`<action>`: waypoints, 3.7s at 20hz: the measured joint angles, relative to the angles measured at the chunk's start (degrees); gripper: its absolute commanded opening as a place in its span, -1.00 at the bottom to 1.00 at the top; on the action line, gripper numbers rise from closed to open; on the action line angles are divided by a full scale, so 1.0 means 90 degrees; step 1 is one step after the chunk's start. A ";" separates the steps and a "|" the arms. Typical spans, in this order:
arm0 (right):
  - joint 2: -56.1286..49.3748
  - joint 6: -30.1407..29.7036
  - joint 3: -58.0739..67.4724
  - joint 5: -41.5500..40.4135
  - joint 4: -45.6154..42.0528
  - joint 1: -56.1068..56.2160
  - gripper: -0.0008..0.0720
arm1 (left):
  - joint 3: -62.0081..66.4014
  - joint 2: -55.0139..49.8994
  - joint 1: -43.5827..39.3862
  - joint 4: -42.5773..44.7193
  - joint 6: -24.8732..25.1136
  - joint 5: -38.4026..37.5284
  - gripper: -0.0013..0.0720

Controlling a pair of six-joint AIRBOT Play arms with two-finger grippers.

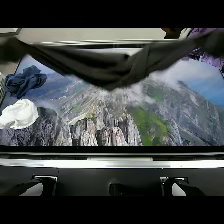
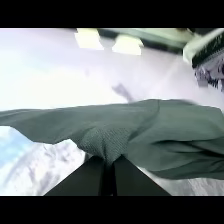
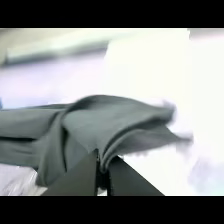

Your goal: Fold the clothes and pants, and hang the long-sleeved shirts on hangers.

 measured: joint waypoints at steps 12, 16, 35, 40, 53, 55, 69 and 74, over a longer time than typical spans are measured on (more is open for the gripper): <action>0.0935 0.1061 0.0571 -0.1151 -0.1251 0.0000 -0.87 | -0.0311 0.1234 -0.0107 0.1644 -0.0918 -0.1297 -0.92; -0.0544 0.1171 -0.0085 -0.1676 -0.0964 0.0005 -0.87 | -0.1919 0.0437 -0.0568 0.1693 -0.0857 -0.0551 -0.92; -0.4027 0.0903 -0.1277 0.0019 -0.0505 0.0005 -0.87 | -0.3249 -0.1639 -0.0911 0.0214 -0.0835 0.1411 0.76; -0.3876 0.0903 -0.1277 -0.0051 -0.0515 0.0005 -0.87 | -0.3303 -0.2072 -0.1921 -0.0447 -0.1100 0.1666 0.76; -0.3840 0.0903 -0.1277 -0.0231 -0.0527 0.0005 -0.87 | -0.2929 -0.4007 -0.3247 -0.2161 -0.1443 0.2854 -0.39; -0.3840 0.0903 -0.1280 -0.0279 -0.0529 0.0005 -0.87 | -0.2708 -0.4187 -0.3245 -0.2157 -0.1413 0.2827 -0.92; -0.1304 0.0333 0.0172 -0.0041 -0.0673 0.0007 -0.88 | 0.1797 -0.2188 -0.0663 -0.1875 -0.0636 0.0294 -0.92; 0.0865 0.0464 0.0403 -0.0338 -0.1445 0.0012 -0.88 | 0.1600 -0.0078 0.0063 -0.0835 -0.0911 -0.1008 -0.92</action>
